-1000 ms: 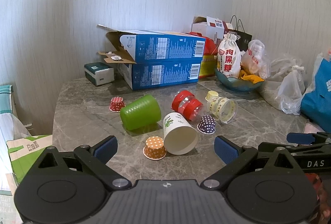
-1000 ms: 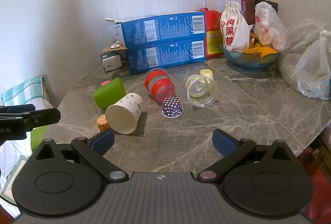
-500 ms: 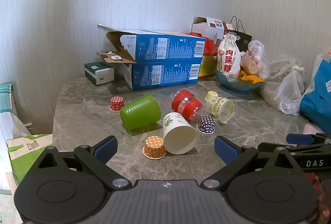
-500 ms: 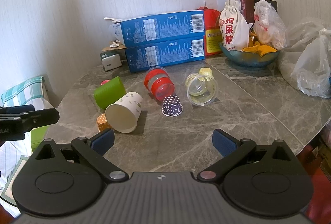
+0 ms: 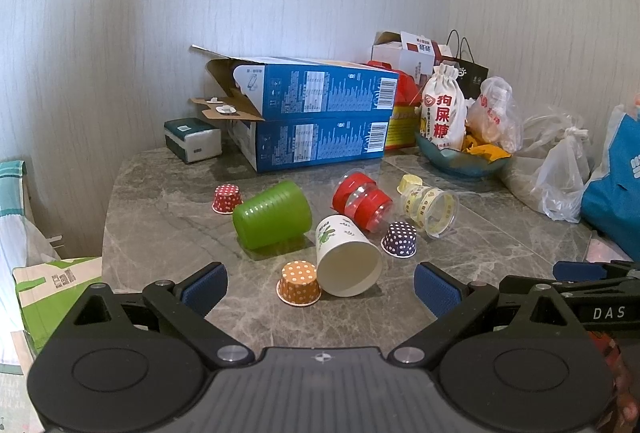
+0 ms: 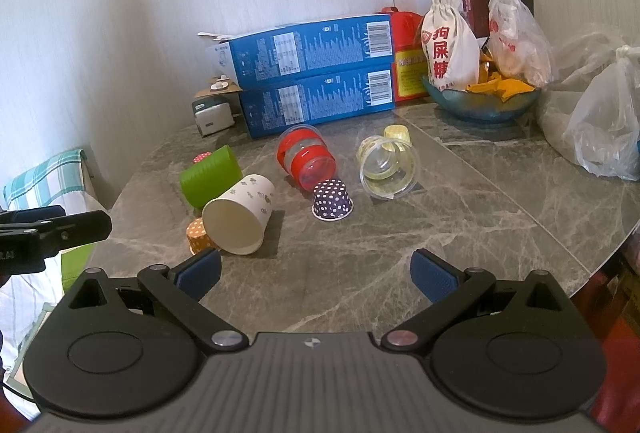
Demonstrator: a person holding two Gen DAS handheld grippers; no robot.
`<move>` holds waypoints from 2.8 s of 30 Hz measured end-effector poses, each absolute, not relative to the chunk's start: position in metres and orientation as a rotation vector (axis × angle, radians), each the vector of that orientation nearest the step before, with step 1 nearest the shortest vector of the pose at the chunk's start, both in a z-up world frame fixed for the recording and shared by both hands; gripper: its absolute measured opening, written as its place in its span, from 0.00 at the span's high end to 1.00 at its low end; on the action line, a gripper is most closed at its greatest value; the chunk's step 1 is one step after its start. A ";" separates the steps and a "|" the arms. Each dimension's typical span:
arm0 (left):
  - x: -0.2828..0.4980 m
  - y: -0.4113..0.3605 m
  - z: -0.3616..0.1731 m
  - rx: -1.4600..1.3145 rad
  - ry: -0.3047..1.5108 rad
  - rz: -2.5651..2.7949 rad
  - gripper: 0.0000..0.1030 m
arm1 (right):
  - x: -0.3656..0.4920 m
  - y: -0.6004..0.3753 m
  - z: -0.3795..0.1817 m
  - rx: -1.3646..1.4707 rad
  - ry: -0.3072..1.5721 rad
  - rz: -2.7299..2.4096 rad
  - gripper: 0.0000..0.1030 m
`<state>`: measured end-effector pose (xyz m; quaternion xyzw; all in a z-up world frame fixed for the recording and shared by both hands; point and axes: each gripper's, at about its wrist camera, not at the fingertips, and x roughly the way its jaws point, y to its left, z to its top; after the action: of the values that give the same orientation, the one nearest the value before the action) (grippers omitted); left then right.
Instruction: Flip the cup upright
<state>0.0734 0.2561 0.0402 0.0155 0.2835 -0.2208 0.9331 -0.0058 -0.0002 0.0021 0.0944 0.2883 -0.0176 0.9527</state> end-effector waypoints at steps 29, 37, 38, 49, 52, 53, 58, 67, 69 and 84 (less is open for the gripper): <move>0.081 0.256 0.033 0.027 0.609 -0.444 0.02 | 0.003 -0.002 -0.004 0.213 0.623 -0.031 0.01; 0.090 0.255 0.027 0.028 0.615 -0.422 0.02 | 0.010 -0.003 -0.007 0.218 0.639 -0.030 0.01; 0.092 0.255 0.026 0.034 0.612 -0.415 0.02 | 0.011 -0.003 -0.008 0.218 0.641 -0.029 0.01; 0.114 0.255 0.009 0.036 0.660 -0.488 0.00 | 0.062 -0.013 -0.005 0.157 0.565 -0.032 0.01; 0.114 0.260 0.008 0.012 0.647 -0.518 0.00 | 0.108 -0.019 0.007 0.113 0.611 -0.003 0.01; 0.114 0.261 0.008 0.005 0.645 -0.529 0.00 | 0.129 -0.022 0.010 0.127 0.648 0.029 0.01; 0.116 0.271 0.005 0.030 0.629 -0.483 0.00 | 0.212 -0.012 0.020 0.064 0.806 0.138 0.01; 0.130 0.304 -0.002 -0.002 0.659 -0.436 0.00 | 0.289 -0.012 -0.004 0.007 1.029 0.204 0.12; 0.133 0.308 -0.005 -0.009 0.670 -0.428 0.00 | 0.297 -0.013 -0.010 0.016 1.072 0.226 0.15; 0.125 0.338 -0.008 -0.094 0.662 -0.393 0.00 | 0.323 0.007 -0.036 -0.119 1.181 0.207 0.36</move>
<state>0.1248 0.3383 -0.0081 -0.0458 0.3230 -0.1915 0.9257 0.3226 0.0070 -0.0358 -0.0560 0.5552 0.0974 0.8241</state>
